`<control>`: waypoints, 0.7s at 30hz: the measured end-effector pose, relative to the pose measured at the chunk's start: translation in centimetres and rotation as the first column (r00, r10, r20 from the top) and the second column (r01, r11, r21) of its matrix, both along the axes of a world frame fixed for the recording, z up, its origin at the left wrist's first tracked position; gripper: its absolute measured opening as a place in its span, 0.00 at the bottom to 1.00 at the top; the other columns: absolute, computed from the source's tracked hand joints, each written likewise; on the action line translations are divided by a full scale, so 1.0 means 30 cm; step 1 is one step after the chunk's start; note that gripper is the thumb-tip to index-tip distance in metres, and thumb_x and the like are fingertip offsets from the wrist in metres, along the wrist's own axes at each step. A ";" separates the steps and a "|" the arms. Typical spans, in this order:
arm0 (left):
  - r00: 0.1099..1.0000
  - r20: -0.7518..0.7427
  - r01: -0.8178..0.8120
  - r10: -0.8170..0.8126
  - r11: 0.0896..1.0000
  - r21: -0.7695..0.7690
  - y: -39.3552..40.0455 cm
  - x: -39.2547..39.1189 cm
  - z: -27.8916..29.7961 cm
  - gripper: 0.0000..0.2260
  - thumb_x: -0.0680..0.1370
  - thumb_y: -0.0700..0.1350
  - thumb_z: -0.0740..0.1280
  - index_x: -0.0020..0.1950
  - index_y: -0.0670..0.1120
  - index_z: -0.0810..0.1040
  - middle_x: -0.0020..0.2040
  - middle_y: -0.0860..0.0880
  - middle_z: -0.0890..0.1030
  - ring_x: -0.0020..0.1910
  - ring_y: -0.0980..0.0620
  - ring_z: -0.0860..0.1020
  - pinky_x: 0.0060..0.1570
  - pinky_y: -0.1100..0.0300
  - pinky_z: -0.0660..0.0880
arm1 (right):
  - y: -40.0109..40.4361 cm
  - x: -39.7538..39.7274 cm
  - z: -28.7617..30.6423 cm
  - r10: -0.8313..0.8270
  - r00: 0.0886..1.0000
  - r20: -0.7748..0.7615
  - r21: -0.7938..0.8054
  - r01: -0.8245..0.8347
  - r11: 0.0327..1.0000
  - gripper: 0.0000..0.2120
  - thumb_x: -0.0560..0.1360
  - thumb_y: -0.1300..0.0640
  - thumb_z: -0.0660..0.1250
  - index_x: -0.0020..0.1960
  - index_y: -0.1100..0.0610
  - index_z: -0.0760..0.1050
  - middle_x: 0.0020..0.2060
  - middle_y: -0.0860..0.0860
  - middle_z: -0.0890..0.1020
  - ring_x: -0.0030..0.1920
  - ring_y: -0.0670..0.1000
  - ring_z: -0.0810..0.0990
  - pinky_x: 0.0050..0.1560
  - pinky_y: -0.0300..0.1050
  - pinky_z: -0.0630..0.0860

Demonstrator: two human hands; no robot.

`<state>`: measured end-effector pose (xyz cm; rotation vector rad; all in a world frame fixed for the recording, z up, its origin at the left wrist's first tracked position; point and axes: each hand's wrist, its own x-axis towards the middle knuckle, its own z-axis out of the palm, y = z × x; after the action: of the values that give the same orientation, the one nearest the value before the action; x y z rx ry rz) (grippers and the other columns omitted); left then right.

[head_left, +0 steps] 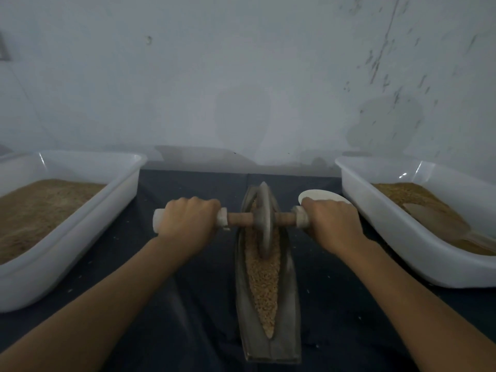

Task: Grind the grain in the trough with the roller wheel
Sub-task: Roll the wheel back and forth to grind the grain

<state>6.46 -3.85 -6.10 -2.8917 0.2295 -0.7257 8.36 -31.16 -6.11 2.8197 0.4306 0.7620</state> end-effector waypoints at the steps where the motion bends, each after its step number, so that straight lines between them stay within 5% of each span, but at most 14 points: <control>1: 1.000 -0.011 0.003 -0.003 1.000 0.013 0.002 -0.033 0.002 0.10 0.75 0.55 0.64 0.41 0.55 0.64 0.36 0.54 0.74 0.34 0.50 0.73 0.35 0.57 0.65 | -0.004 -0.034 0.001 0.011 1.000 -0.002 -0.011 -0.011 1.000 0.13 0.72 0.49 0.68 0.42 0.48 0.63 0.35 0.47 0.75 0.34 0.50 0.73 0.33 0.45 0.71; 5: 0.987 -0.155 0.037 -0.038 0.999 -0.011 0.046 -0.200 -0.003 0.12 0.73 0.59 0.63 0.40 0.57 0.62 0.33 0.55 0.68 0.34 0.53 0.74 0.35 0.57 0.67 | -0.033 -0.243 0.020 0.142 0.988 0.064 -0.009 -0.142 0.990 0.22 0.53 0.52 0.81 0.36 0.48 0.67 0.24 0.47 0.72 0.23 0.48 0.71 0.22 0.40 0.62; 7: 0.991 -0.080 0.118 -0.111 0.989 0.086 0.064 -0.274 0.009 0.16 0.68 0.60 0.67 0.36 0.58 0.60 0.28 0.56 0.66 0.28 0.55 0.72 0.27 0.60 0.59 | -0.047 -0.314 0.021 0.193 0.980 0.051 0.025 -0.195 0.981 0.25 0.49 0.55 0.81 0.33 0.48 0.65 0.22 0.46 0.69 0.19 0.47 0.68 0.16 0.41 0.64; 9: 0.983 0.003 0.182 -0.184 0.975 0.127 0.069 -0.307 0.023 0.19 0.60 0.58 0.72 0.33 0.57 0.60 0.23 0.56 0.64 0.20 0.54 0.70 0.25 0.63 0.50 | -0.052 -0.332 0.014 0.188 0.982 0.005 0.033 -0.188 0.982 0.26 0.50 0.55 0.81 0.33 0.47 0.63 0.21 0.44 0.68 0.19 0.45 0.66 0.16 0.44 0.66; 13: 0.997 -0.049 0.055 -0.052 0.997 0.056 0.031 -0.205 0.017 0.12 0.72 0.59 0.64 0.39 0.56 0.63 0.32 0.55 0.70 0.35 0.51 0.77 0.32 0.57 0.63 | -0.033 -0.220 -0.015 0.064 0.998 0.010 -0.047 -0.064 0.997 0.23 0.58 0.49 0.79 0.36 0.45 0.63 0.24 0.44 0.67 0.24 0.45 0.66 0.23 0.37 0.55; 21: 1.000 -0.013 -0.010 0.010 1.000 0.018 -0.022 0.037 0.030 0.09 0.74 0.52 0.65 0.41 0.55 0.65 0.42 0.52 0.79 0.37 0.49 0.75 0.36 0.56 0.64 | -0.011 0.033 -0.039 -0.048 0.999 0.027 0.025 0.047 0.999 0.09 0.72 0.49 0.68 0.43 0.48 0.67 0.33 0.47 0.75 0.32 0.49 0.72 0.32 0.43 0.65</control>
<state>7.56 -4.51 -5.20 -2.8793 0.2222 -0.6996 9.35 -31.48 -7.29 2.8275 0.3512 0.8001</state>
